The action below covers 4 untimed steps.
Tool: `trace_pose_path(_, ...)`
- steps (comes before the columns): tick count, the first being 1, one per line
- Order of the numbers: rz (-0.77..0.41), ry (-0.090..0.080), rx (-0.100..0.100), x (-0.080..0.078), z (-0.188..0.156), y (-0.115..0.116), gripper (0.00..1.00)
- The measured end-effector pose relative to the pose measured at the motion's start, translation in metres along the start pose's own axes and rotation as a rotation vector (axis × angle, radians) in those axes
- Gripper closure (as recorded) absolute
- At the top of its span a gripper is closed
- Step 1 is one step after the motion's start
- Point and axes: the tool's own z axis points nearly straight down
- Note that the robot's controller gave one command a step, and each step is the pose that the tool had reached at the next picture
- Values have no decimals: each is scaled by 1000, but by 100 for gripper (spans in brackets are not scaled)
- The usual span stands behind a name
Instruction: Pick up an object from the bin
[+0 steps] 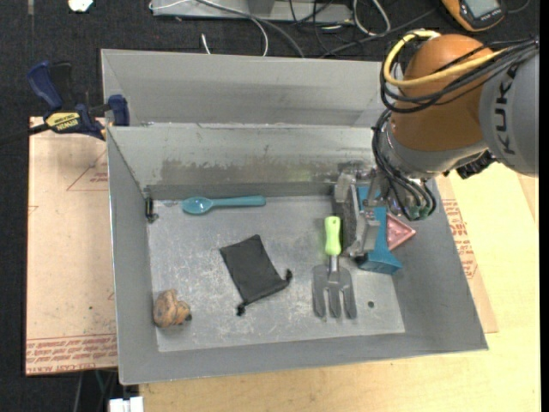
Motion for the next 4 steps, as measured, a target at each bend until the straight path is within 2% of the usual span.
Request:
trace_pose_path(1, -1, -7, 1, -1, -4, 0, 0)
trace_pose_path(2, -40, -14, 1, -20, 58, 27, 0)
trace_pose_path(3, -30, -12, 1, -9, 72, 74, 0)
trace_pose_path(4, -66, -13, 1, -18, 52, 107, 0)
